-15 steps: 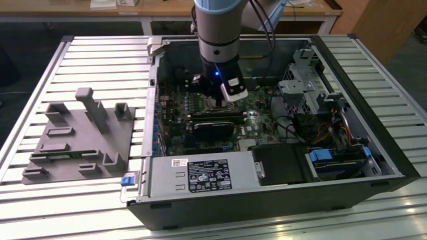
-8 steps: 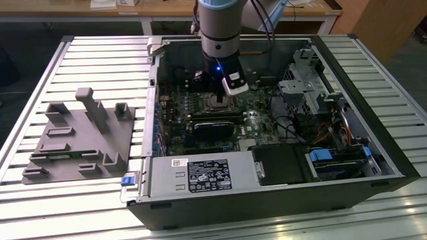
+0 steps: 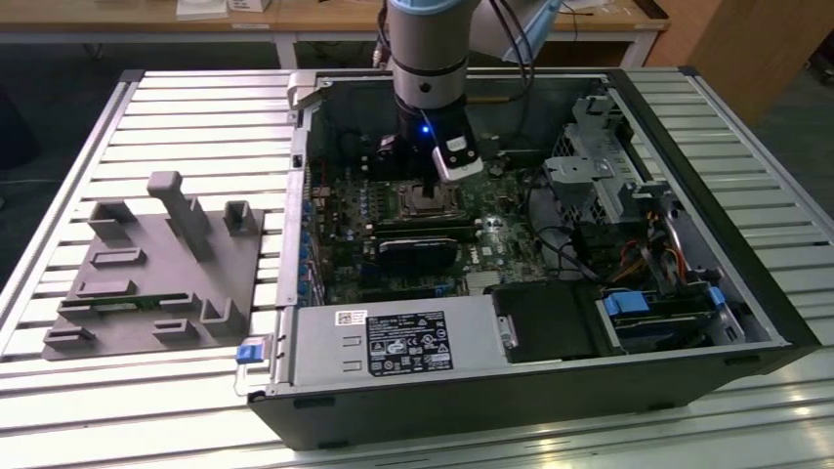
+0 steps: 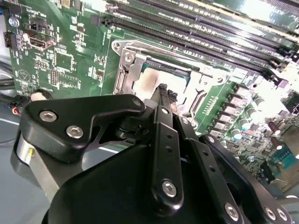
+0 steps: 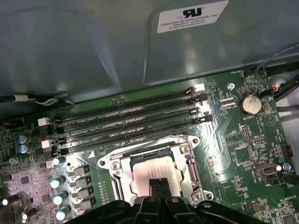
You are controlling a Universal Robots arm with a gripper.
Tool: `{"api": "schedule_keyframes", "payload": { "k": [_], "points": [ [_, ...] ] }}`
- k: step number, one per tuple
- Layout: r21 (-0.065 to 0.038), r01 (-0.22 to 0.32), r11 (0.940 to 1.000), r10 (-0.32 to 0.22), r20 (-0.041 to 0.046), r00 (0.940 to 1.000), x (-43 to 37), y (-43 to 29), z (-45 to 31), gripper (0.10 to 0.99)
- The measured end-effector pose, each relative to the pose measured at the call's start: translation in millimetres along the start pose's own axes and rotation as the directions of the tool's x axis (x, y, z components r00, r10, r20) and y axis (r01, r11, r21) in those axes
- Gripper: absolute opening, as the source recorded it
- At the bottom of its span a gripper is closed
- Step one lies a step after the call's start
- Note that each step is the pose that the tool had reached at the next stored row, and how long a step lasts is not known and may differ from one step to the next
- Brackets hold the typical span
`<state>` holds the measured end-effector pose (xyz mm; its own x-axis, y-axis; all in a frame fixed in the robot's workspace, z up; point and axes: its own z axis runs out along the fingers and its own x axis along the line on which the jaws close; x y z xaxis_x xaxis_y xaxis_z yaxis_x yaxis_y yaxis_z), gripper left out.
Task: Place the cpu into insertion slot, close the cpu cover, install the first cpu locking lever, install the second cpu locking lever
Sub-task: 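Install the second cpu locking lever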
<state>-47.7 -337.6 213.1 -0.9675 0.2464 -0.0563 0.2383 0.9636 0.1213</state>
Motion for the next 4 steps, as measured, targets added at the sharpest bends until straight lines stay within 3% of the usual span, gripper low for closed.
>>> {"api": "schedule_keyframes", "payload": {
  "k": [4],
  "points": [
    [0.0, 0.0, 1.0, 0.0, 0.0, 1.0, 0.1, 0.2, 0.0, 0.106]
  ]
}}
